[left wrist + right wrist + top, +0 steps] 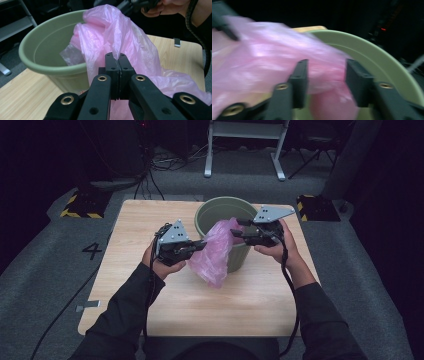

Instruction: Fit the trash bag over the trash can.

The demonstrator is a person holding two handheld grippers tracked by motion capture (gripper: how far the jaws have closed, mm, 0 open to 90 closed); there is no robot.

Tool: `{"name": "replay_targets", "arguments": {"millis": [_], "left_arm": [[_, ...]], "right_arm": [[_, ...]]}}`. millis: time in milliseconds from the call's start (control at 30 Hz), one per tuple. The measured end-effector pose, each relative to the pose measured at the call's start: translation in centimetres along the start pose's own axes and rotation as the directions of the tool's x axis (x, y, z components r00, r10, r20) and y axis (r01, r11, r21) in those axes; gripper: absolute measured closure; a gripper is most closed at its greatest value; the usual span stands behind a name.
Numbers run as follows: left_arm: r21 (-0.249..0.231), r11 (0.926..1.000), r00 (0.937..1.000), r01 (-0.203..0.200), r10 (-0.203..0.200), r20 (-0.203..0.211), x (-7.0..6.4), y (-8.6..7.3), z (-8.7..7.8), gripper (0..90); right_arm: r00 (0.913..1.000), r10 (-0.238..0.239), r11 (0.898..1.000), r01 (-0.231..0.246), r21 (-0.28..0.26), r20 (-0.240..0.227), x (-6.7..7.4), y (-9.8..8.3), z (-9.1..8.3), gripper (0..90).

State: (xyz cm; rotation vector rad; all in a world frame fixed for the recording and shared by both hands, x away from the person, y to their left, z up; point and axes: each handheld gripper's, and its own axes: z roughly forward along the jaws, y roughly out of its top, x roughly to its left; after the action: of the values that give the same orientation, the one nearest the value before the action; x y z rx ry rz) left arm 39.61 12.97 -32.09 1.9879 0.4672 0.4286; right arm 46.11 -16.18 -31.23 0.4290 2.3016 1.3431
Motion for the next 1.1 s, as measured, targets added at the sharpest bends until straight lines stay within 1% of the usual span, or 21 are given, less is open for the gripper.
{"name": "replay_targets", "arguments": {"millis": [67, 133, 200, 233, 267, 367, 400, 500, 533, 567, 600, 633, 700, 733, 767, 800, 833, 900, 1000, 1033, 1100], "left_arm": [[0.000, 1.0000, 1.0000, -0.004, 0.004, -0.002, 0.0, 0.2, 0.1, 88.8], [-0.005, 1.0000, 1.0000, 0.003, -0.003, -0.003, 0.1, 0.5, 0.2, 88.4], [-0.008, 0.9999, 1.0000, 0.007, -0.007, -0.002, 0.2, 0.7, 0.3, 85.7], [-0.014, 0.9998, 0.9999, 0.012, -0.012, -0.005, 0.3, 0.8, 0.3, 84.9], [-0.015, 0.9998, 0.9999, 0.013, -0.013, -0.008, 0.3, 0.9, 0.4, 81.8], [-0.021, 0.9995, 0.9996, 0.023, -0.023, -0.017, 0.5, 1.1, 0.5, 75.9], [-0.023, 0.9993, 0.9992, 0.028, -0.029, -0.026, 0.6, 1.1, 0.5, 70.5], [-0.031, 0.9990, 0.9993, 0.031, -0.032, -0.022, 0.8, 1.2, 0.5, 71.5], [-0.027, 0.9992, 0.9993, 0.030, -0.030, -0.021, 0.9, 1.2, 0.6, 75.0], [-0.023, 0.9995, 0.9997, 0.022, -0.022, -0.004, 0.9, 1.2, 0.7, 80.2], [-0.019, 0.9996, 0.9998, 0.020, -0.020, -0.005, 0.9, 1.2, 0.7, 83.8], [-0.009, 0.9999, 0.9998, 0.012, -0.012, -0.013, 0.8, 1.2, 0.8, 85.6], [-0.005, 0.9999, 0.9999, 0.009, -0.009, -0.009, 0.8, 1.2, 0.9, 88.2], [0.002, 1.0000, 0.9999, 0.002, -0.002, -0.016, 0.8, 1.2, 1.0, 88.9], [0.002, 1.0000, 0.9999, 0.002, -0.002, -0.016, 0.8, 1.2, 1.0, 88.9], [0.005, 1.0000, 0.9998, 0.002, -0.002, -0.018, 0.8, 1.2, 1.0, 89.2], [0.006, 1.0000, 0.9998, 0.003, -0.003, -0.020, 0.9, 1.1, 1.0, 89.2], [0.007, 1.0000, 0.9998, 0.005, -0.005, -0.021, 1.0, 1.1, 1.0, 89.2], [0.008, 0.9999, 0.9996, 0.013, -0.012, -0.024, 1.2, 1.1, 1.2, 89.2], [0.011, 0.9999, 0.9996, 0.012, -0.012, -0.024, 1.2, 1.1, 1.2, 89.2], [0.019, 0.9998, 0.9995, 0.007, -0.007, -0.030, 1.3, 1.1, 1.4, 89.2]], "right_arm": [[0.9993, -0.036, 0.999, 0.037, 0.022, -0.011, 0.4, 0.2, 0.4, 68.0], [0.9987, -0.049, 0.998, 0.049, 0.036, -0.011, 0.6, 0.2, 0.7, 77.3], [0.9988, -0.044, 0.998, 0.045, 0.037, -0.019, 0.6, 0.2, 0.9, 85.3], [0.9991, -0.039, 0.999, 0.040, 0.036, -0.017, 0.5, 0.2, 1.0, 86.8], [0.9997, -0.023, 0.999, 0.023, 0.032, -0.013, 0.2, 0.2, 1.1, 89.4], [0.9999, 0.015, 0.999, -0.015, 0.030, 0.006, -0.5, 0.0, 1.4, 90.0], [0.9996, 0.027, 0.999, -0.027, 0.032, 0.008, -0.7, -0.1, 1.5, 90.0], [0.9980, 0.055, 0.997, -0.056, 0.045, 0.030, -1.3, -0.5, 1.7, 90.0], [0.9970, 0.072, 0.997, -0.073, 0.039, 0.027, -1.6, -0.7, 1.7, 89.6], [0.9960, 0.083, 0.996, -0.084, 0.032, 0.032, -1.7, -0.8, 1.7, 84.2], [0.9945, 0.103, 0.995, -0.103, 0.013, 0.014, -1.8, -0.9, 1.5, 81.5], [0.9943, 0.107, 0.994, -0.107, 0.002, 0.000, -1.8, -0.9, 1.3, 77.8], [0.9936, 0.112, 0.993, -0.112, -0.028, 0.012, -1.5, -0.7, 0.8, 61.8], [0.9941, 0.108, 0.993, -0.108, -0.043, -0.001, -1.4, -0.5, 0.7, 55.9], [0.9941, 0.108, 0.993, -0.108, -0.043, -0.001, -1.4, -0.5, 0.7, 55.9], [0.9959, 0.085, 0.995, -0.086, -0.050, -0.031, -0.9, -0.1, 0.5, 43.9], [0.9962, 0.077, 0.995, -0.080, -0.056, -0.041, -0.7, 0.1, 0.5, 39.3], [0.9933, 0.055, 0.995, -0.063, -0.073, -0.102, -0.3, 0.5, 0.5, 38.2], [0.9895, 0.019, 0.998, -0.026, -0.049, -0.143, 0.5, 0.8, 0.9, 32.4], [0.9893, 0.011, 0.999, -0.017, -0.041, -0.145, 0.6, 0.8, 1.1, 31.7], [0.9869, 0.008, 1.000, -0.013, -0.028, -0.161, 0.8, 0.9, 1.5, 30.2]]}}
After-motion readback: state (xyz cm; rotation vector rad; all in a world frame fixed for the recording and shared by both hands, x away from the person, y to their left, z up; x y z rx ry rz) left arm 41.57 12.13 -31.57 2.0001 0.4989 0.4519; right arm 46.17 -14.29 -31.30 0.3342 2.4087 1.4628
